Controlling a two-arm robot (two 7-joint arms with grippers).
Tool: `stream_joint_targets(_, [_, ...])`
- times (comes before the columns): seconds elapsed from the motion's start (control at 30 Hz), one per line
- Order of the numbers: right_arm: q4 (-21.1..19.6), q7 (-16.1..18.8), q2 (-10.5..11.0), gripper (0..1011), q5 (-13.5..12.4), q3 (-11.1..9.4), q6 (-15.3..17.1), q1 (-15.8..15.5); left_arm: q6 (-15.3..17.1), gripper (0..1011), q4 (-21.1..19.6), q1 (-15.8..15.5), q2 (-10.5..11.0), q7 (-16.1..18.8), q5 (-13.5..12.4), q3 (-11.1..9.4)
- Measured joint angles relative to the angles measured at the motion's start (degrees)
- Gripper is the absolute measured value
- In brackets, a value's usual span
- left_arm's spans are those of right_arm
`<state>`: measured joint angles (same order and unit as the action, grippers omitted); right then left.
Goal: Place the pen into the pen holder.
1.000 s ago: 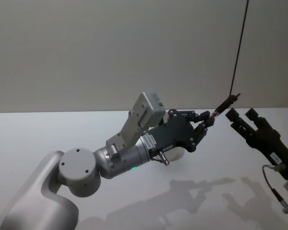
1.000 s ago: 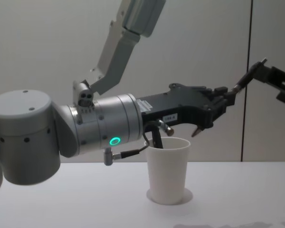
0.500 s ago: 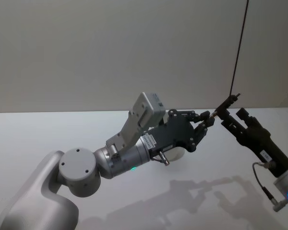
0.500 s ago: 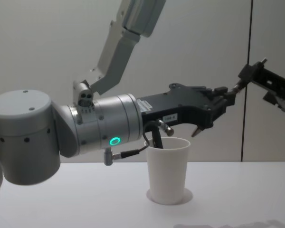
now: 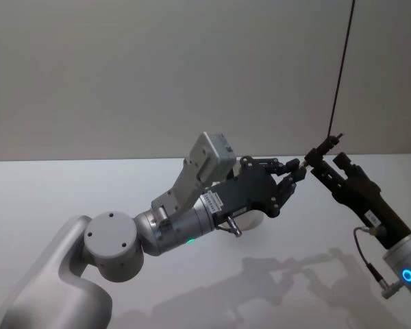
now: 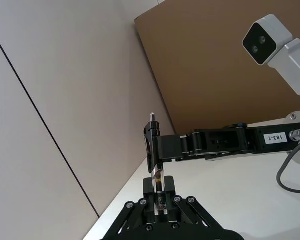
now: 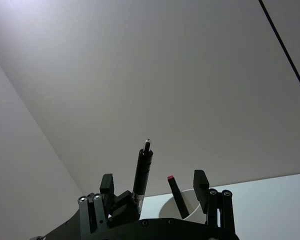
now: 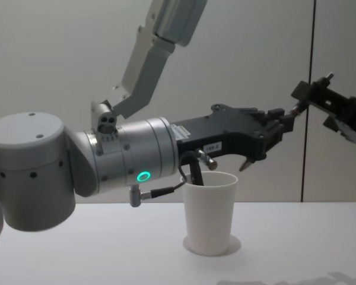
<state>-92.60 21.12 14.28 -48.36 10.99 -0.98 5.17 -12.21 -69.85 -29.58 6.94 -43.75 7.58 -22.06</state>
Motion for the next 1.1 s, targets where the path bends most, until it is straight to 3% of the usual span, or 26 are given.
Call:
stream_joint_targets(0.97, [0.8, -0.7, -1.7, 1002, -0.4, 1.3, -0.3, 1.8, 0.0, 131, 0.0, 0.0, 0.0, 0.0, 0.0, 0.0])
stream_joint_targets(1.1, [0.9, -0.9, -1.7, 935, -0.3, 1.3, -0.2, 1.9, 0.0, 131, 0.0, 0.0, 0.0, 0.0, 0.0, 0.0])
